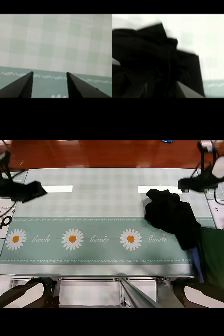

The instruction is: Fold the shirts.

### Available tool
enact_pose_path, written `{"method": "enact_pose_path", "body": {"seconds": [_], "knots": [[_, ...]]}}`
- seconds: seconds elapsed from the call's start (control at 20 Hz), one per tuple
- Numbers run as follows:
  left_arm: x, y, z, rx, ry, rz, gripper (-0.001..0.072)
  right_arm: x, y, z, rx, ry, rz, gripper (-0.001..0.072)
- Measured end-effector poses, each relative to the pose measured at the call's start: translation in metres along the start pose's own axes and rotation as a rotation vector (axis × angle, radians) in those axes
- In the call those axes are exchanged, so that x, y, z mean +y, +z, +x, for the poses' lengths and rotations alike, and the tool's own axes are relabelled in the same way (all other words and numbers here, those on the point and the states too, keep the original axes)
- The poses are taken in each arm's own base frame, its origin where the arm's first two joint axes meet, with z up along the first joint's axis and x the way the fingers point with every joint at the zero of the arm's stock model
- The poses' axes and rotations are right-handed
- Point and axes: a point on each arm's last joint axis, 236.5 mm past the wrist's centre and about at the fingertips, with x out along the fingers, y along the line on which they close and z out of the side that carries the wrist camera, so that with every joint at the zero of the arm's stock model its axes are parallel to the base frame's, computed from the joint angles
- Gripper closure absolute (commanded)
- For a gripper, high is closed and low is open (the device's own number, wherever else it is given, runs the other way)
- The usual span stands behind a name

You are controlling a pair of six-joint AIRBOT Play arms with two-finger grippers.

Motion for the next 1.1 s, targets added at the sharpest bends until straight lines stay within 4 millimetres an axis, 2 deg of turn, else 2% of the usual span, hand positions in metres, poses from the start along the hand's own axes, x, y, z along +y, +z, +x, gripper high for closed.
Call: {"method": "enact_pose_path", "body": {"seconds": [0.15,0.25,0.35,0.4,0.5,0.65,0.7,0.8,0.85,0.95,1.1], "knots": [[0.009,-0.047,0.023,0.116,-0.007,-0.052,0.0199,-0.010,-0.034,0.049,0.084,0.052,0.107,0.0298],[0.006,-0.067,0.035,0.155,-0.021,-0.070,0.0199,-0.003,-0.048,0.080,0.132,0.103,0.143,0.0298],[0.001,-0.076,0.043,0.171,-0.038,-0.079,0.0199,0.007,-0.062,0.106,0.186,0.146,0.171,0.0308],[-0.002,-0.078,0.045,0.168,-0.044,-0.081,0.0199,0.012,-0.069,0.118,0.211,0.163,0.181,0.0355],[-0.006,-0.079,0.049,0.163,-0.056,-0.086,0.0199,0.021,-0.079,0.133,0.248,0.196,0.186,0.0687],[-0.005,-0.065,0.044,0.124,-0.061,-0.092,0.0200,0.033,-0.074,0.132,0.257,0.256,0.155,0.0686],[-0.004,-0.052,0.037,0.096,-0.063,-0.098,0.0200,0.034,-0.069,0.124,0.263,0.269,0.132,0.0686],[-0.003,-0.023,0.015,0.036,-0.068,-0.109,0.0200,0.034,-0.032,0.094,0.182,0.290,0.096,0.0686],[-0.005,-0.007,0.002,-0.002,-0.074,-0.110,0.0200,0.033,-0.013,0.073,0.137,0.298,0.078,0.0686],[-0.013,0.022,-0.031,-0.089,-0.084,-0.084,0.0200,0.033,0.041,0.011,-0.037,0.313,0.044,0.0686],[-0.035,0.049,-0.078,-0.221,-0.104,0.022,0.0200,0.032,0.094,-0.091,-0.280,0.329,0.003,0.0686]]}}
